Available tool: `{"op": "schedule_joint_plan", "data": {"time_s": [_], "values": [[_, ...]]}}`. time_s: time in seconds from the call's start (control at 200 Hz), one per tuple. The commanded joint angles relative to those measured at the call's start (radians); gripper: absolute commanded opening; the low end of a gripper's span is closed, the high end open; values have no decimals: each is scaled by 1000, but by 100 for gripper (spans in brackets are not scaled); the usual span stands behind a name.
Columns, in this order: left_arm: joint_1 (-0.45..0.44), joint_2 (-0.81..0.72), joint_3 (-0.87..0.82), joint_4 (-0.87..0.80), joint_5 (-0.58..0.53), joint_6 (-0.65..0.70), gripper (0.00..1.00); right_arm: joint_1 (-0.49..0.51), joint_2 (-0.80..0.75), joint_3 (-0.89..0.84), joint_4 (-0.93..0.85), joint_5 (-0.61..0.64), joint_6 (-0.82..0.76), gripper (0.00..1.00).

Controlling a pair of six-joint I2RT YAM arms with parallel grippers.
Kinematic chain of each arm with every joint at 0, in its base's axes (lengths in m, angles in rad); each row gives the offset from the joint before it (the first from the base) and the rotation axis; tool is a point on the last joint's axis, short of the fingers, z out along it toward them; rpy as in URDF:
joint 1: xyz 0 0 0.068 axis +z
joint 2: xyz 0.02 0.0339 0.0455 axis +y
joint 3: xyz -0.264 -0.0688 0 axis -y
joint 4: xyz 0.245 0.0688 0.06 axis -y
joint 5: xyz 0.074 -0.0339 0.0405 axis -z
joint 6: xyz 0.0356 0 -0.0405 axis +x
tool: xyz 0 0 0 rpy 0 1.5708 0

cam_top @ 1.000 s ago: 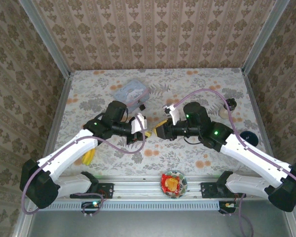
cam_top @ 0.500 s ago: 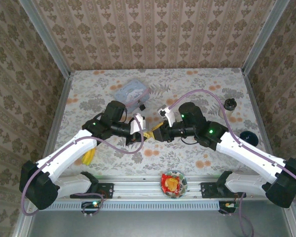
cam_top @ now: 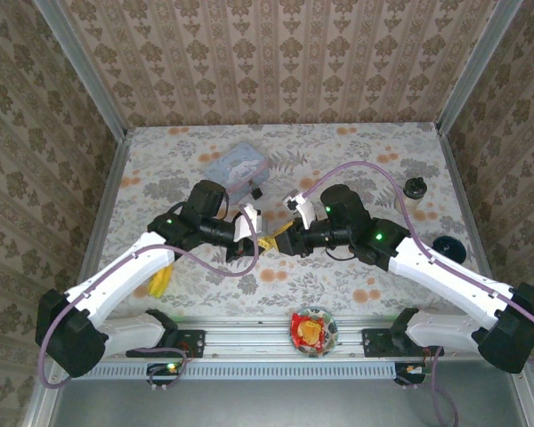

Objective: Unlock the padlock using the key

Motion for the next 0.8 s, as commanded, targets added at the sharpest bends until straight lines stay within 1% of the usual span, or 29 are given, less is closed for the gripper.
{"op": "schedule_joint_plan", "data": {"time_s": [0.0,0.175,0.4,0.795], "values": [[2,8,32,-43,48,38,0,6,1,24,12,8,-21,28],[2,14,41,-64,57,45,0,5,-20,22,4,26,-27,29],[2,22,46,-82,63,55,0,5,-31,28,7,-25,-36,29],[-4,30,52,-92,82,58,0,9,-20,36,-25,-40,-53,29]]}}
